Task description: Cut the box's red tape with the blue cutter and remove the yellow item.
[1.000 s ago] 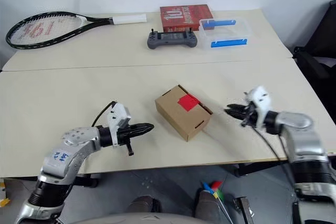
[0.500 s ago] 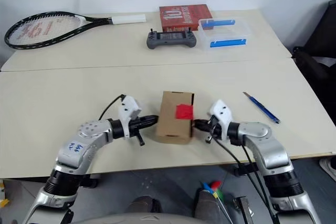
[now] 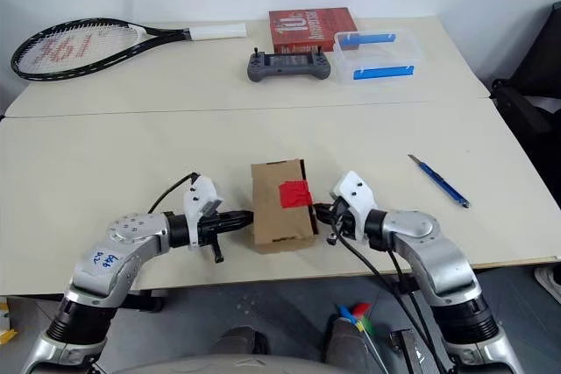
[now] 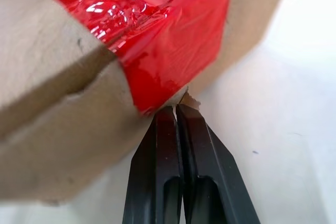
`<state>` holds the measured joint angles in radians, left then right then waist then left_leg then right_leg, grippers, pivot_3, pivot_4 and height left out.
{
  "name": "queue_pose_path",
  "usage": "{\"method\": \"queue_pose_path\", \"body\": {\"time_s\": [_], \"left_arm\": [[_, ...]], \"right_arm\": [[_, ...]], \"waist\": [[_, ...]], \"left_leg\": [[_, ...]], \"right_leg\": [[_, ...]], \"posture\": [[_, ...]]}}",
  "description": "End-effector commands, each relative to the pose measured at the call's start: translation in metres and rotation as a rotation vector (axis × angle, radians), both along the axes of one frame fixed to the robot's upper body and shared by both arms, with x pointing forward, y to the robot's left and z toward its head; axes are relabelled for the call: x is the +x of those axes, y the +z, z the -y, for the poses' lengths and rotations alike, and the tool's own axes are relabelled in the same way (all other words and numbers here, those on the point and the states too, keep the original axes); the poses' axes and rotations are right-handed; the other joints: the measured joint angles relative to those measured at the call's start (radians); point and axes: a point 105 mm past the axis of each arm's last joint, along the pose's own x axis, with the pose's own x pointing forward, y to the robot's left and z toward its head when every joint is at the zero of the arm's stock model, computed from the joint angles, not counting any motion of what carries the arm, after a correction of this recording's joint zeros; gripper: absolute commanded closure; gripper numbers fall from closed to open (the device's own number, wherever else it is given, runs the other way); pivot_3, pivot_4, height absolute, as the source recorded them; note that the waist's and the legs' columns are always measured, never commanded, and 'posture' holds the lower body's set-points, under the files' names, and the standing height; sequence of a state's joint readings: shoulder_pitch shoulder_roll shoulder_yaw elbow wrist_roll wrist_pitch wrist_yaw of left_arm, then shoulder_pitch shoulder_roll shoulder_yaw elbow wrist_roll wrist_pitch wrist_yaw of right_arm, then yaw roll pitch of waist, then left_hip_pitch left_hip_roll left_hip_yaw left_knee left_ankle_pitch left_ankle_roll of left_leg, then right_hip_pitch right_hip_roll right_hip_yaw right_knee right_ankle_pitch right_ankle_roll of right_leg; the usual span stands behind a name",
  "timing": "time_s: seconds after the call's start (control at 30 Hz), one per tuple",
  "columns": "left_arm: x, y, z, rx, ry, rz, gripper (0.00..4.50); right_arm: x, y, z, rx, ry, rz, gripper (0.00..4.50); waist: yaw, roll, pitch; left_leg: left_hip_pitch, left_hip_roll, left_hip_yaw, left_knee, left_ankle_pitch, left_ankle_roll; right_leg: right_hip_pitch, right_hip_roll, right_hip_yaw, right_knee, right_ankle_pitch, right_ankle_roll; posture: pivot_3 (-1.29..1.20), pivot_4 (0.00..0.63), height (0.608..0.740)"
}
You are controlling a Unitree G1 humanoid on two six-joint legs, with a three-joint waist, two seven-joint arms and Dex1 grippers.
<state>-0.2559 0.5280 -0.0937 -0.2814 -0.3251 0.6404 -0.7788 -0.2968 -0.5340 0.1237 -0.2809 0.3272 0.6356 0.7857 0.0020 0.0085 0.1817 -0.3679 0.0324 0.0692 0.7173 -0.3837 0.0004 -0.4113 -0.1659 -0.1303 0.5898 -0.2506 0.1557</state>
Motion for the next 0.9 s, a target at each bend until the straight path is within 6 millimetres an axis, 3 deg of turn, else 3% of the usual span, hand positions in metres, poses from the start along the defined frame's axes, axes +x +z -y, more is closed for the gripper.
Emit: {"method": "queue_pose_path", "body": {"time_s": [0.03, 0.13, 0.4, 0.53, 0.63, 0.73, 0.83, 0.9], "left_arm": [[-0.011, 0.006, 0.012, 0.000, -0.056, 0.022, 4.50], [-0.012, 0.005, 0.006, 0.027, -0.031, 0.034, 4.50], [-0.009, 0.003, -0.006, 0.048, -0.005, 0.039, 4.50], [-0.013, 0.009, -0.022, 0.100, -0.053, 0.026, 4.50], [-0.020, 0.022, -0.032, 0.132, -0.142, -0.001, 4.50], [-0.028, 0.061, -0.027, 0.060, -0.282, -0.021, 4.50], [-0.020, 0.088, -0.002, 0.008, -0.359, 0.063, 4.50], [-0.010, 0.092, 0.018, 0.005, -0.378, 0.125, 4.50]], "right_arm": [[-0.006, 0.008, -0.018, 0.028, 0.068, 0.034, 4.42], [-0.011, 0.008, -0.020, 0.038, 0.078, 0.028, 4.42], [-0.020, 0.007, -0.002, 0.012, 0.051, -0.001, 4.42], [-0.020, 0.034, 0.021, 0.096, -0.030, 0.003, 4.42], [-0.033, 0.046, 0.037, 0.113, -0.044, -0.092, 3.86], [-0.030, 0.056, 0.057, 0.064, -0.176, -0.234, 2.82], [-0.034, 0.068, 0.053, 0.030, -0.154, -0.352, 1.82], [-0.033, 0.073, 0.040, 0.036, -0.112, -0.373, 1.08]], "waist": [[-0.002, 0.000, 0.000], [-0.003, 0.000, 0.000], [0.001, 0.000, 0.000], [0.000, 0.000, 0.000], [0.003, 0.000, 0.000], [0.007, 0.000, 0.000], [0.013, 0.000, 0.000], [0.018, 0.000, 0.000]], "left_leg": [[0.000, 0.000, 0.000, 0.000, 0.000, 0.000], [0.000, 0.000, 0.000, 0.000, 0.000, 0.000], [0.000, 0.000, 0.000, 0.000, 0.000, 0.000], [0.000, 0.000, 0.000, -0.001, 0.000, 0.000], [-0.001, 0.000, 0.000, -0.001, 0.000, 0.000], [-0.001, 0.000, 0.000, 0.000, 0.000, 0.000], [-0.001, 0.000, 0.000, 0.001, 0.000, 0.000], [-0.001, 0.000, 0.000, 0.001, 0.000, 0.001]], "right_leg": [[0.000, 0.000, 0.000, 0.000, 0.000, 0.000], [0.000, 0.000, 0.000, 0.000, 0.000, 0.000], [0.000, 0.000, 0.000, 0.000, 0.000, 0.000], [-0.001, 0.000, 0.000, 0.000, 0.000, 0.000], [-0.001, 0.000, 0.000, 0.000, 0.000, -0.001], [-0.001, 0.000, 0.000, 0.000, -0.001, -0.001], [-0.001, 0.000, 0.001, 0.001, -0.001, -0.002], [-0.001, 0.000, 0.002, 0.001, 0.000, -0.002]], "posture": [[0.00, 0.150, 0.740], [0.00, 0.150, 0.740], [0.00, 0.150, 0.740], [0.00, 0.150, 0.740], [0.00, 0.150, 0.740], [0.00, 0.150, 0.740], [0.00, 0.150, 0.740], [0.00, 0.150, 0.740]]}}
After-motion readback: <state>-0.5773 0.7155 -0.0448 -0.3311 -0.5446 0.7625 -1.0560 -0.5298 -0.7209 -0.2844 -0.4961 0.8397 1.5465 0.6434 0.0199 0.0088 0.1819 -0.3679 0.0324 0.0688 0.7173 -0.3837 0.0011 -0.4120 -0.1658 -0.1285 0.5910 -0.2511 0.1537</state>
